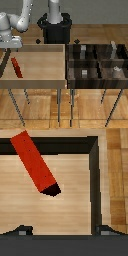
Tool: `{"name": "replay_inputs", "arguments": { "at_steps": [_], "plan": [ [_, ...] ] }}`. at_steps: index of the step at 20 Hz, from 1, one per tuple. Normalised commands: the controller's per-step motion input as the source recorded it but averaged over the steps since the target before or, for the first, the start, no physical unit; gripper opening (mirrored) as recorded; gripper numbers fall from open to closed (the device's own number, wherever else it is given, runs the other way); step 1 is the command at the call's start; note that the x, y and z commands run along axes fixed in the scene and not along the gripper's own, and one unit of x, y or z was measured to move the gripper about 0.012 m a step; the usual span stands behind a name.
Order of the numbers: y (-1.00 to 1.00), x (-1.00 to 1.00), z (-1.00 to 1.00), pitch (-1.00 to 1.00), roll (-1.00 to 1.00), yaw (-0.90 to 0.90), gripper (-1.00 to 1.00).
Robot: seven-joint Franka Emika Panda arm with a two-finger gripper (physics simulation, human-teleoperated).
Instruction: Place the box of cereal into the appropriate compartment.
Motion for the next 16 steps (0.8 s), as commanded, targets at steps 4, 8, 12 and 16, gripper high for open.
{"name": "replay_inputs", "arguments": {
  "at_steps": [4, 8, 12, 16],
  "plan": [
    [0.0, 0.25, 0.0, 0.0, 0.0, 0.0, 1.0],
    [0.0, 1.0, 0.0, 0.0, 0.0, 0.0, 1.0],
    [0.12, 1.0, 0.0, 0.0, 0.0, 0.0, 1.0],
    [0.25, 0.0, 0.0, 0.0, 0.0, 0.0, 1.0]
  ]
}}
